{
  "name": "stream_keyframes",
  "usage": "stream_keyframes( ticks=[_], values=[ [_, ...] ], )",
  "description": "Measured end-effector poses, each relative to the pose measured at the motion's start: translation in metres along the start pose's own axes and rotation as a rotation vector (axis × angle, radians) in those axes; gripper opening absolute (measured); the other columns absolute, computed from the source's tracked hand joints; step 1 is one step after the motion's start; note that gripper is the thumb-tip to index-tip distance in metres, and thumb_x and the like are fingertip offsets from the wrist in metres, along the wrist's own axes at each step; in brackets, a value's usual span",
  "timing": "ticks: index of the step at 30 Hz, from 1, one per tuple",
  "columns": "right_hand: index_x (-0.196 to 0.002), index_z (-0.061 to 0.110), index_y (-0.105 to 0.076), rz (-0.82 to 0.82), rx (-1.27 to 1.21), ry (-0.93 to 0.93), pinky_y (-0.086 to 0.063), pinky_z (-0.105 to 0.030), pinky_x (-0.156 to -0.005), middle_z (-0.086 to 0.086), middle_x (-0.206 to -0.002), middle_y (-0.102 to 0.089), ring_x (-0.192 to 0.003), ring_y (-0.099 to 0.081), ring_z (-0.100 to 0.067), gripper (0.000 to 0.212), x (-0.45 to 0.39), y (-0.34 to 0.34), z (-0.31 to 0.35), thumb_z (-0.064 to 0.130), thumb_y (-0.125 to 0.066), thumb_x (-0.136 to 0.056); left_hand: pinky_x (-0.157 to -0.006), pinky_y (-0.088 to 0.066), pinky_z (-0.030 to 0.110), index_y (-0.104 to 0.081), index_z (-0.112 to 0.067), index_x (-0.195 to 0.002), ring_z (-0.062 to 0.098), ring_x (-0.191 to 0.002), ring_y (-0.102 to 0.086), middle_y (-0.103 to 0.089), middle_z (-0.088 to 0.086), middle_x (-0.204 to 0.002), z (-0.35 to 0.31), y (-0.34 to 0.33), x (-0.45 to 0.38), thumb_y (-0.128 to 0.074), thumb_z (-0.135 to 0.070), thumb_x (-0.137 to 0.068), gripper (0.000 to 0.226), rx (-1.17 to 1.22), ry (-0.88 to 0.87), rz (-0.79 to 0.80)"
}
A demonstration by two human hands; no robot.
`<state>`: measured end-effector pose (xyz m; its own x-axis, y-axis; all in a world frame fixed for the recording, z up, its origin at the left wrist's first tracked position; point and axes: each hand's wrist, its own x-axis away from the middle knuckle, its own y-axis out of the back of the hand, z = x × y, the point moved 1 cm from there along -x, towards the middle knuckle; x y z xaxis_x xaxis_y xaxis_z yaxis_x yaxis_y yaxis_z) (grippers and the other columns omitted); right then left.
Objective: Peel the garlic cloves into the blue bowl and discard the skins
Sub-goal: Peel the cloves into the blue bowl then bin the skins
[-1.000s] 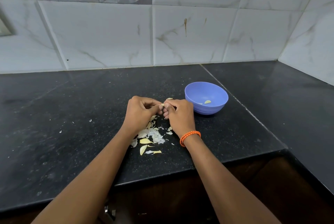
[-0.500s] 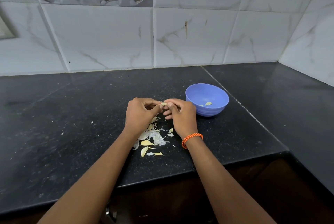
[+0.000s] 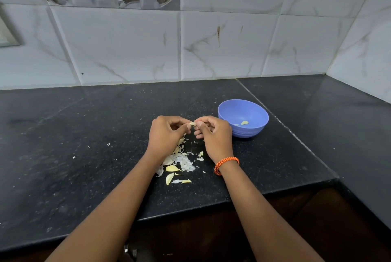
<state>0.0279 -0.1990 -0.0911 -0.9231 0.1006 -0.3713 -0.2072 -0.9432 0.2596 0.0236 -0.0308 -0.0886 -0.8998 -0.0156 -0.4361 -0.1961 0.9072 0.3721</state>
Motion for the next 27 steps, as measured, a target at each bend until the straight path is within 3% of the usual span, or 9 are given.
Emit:
stream_keyframes(
  ticks=[5, 14, 20, 27],
  values=[
    [-0.101, 0.007, -0.079, 0.028, -0.070, -0.029, -0.064, -0.030, -0.069, -0.006, -0.082, -0.077, -0.073, -0.075, -0.017, 0.017, -0.0014, 0.0000, -0.0016, 0.006, -0.062, -0.104, -0.080, -0.065, 0.053, -0.086, -0.024, -0.104, 0.020, -0.079, -0.078, -0.080, -0.005, -0.081, 0.0038, -0.0002, -0.0017, -0.077, -0.015, -0.099, 0.013, 0.028, 0.012, 0.028],
    [-0.109, 0.006, -0.080, 0.071, -0.149, -0.049, -0.066, -0.037, -0.076, -0.008, -0.088, -0.078, -0.081, -0.077, -0.022, 0.027, -0.0002, -0.0012, 0.0003, 0.001, -0.054, -0.106, -0.073, -0.064, 0.051, -0.087, -0.031, -0.101, 0.013, -0.072, -0.075, -0.079, -0.016, -0.079, 0.0024, -0.0017, -0.0003, -0.078, -0.025, -0.098, 0.011, -0.087, 0.001, -0.037],
    [-0.107, 0.008, -0.080, 0.063, -0.149, -0.020, -0.064, -0.027, -0.072, -0.003, -0.088, -0.081, -0.077, -0.078, -0.016, 0.013, 0.0037, 0.0002, 0.0054, 0.014, -0.078, -0.095, -0.074, -0.064, 0.049, -0.087, -0.032, -0.101, 0.009, -0.077, -0.077, -0.080, -0.019, -0.085, 0.0000, -0.0015, 0.0008, -0.078, -0.031, -0.099, 0.009, -0.102, -0.028, -0.017],
    [-0.116, 0.005, -0.080, 0.068, -0.159, -0.006, -0.063, -0.026, -0.073, -0.004, -0.090, -0.081, -0.081, -0.079, -0.015, 0.018, 0.0035, 0.0002, 0.0046, 0.007, -0.068, -0.101, -0.080, -0.066, 0.046, -0.087, -0.028, -0.106, 0.004, -0.079, -0.077, -0.082, -0.016, -0.093, -0.0008, -0.0010, 0.0001, -0.076, -0.022, -0.100, 0.014, -0.044, 0.015, -0.021]
  ],
)
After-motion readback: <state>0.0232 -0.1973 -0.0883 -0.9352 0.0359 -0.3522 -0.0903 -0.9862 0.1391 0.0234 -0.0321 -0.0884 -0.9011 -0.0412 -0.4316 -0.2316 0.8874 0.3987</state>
